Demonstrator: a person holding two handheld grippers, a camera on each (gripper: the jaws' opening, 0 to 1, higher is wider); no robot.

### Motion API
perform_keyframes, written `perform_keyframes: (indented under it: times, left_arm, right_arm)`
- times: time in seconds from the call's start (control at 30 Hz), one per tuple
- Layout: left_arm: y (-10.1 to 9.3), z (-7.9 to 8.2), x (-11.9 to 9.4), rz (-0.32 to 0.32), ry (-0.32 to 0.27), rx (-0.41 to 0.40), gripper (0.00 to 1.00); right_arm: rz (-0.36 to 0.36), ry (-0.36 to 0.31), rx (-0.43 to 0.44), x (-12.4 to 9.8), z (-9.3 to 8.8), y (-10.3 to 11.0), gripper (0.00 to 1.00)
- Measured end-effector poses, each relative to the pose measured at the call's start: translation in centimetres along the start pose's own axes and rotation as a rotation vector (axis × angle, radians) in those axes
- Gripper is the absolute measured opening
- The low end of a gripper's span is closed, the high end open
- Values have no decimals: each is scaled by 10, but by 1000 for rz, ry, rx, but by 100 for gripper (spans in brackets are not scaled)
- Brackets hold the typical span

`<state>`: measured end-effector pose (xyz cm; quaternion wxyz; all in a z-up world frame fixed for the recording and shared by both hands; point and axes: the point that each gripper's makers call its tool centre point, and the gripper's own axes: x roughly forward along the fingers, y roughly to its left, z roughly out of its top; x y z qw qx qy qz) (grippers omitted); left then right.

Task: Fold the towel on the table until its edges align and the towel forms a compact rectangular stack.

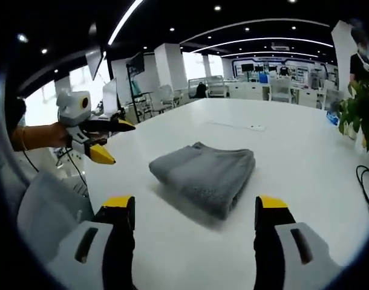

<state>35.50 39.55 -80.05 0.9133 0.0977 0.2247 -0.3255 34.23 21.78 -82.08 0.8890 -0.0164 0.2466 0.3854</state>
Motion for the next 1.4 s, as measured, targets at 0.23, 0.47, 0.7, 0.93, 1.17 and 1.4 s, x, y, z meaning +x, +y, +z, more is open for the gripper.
perform_keyframes:
  times: [0.23,0.47,0.7,0.93,1.17,1.4]
  left_arm:
    - [-5,-4,-5,6,-6,-15,99]
    - [-7,-4,-10,17,-20,-13,99]
    - [-7,-8,-16,33,-24,-36,100]
    - [-8,-12,-21,45,-20,-48,100]
    - [-8,-14,-27,59,-17,-50,100]
    - [-6,-19,-31,72,-12,-57,100]
  right_arm:
    - [-4,1,20,-6,-6,8,82]
    - [-4,-2,23,-9,-7,13,82]
    - [-13,2,34,-14,-11,14,84]
    - [-18,0,31,-18,-11,14,84]
    - [-10,7,40,-19,-14,16,84]
    - [-1,9,43,-18,-15,18,84]
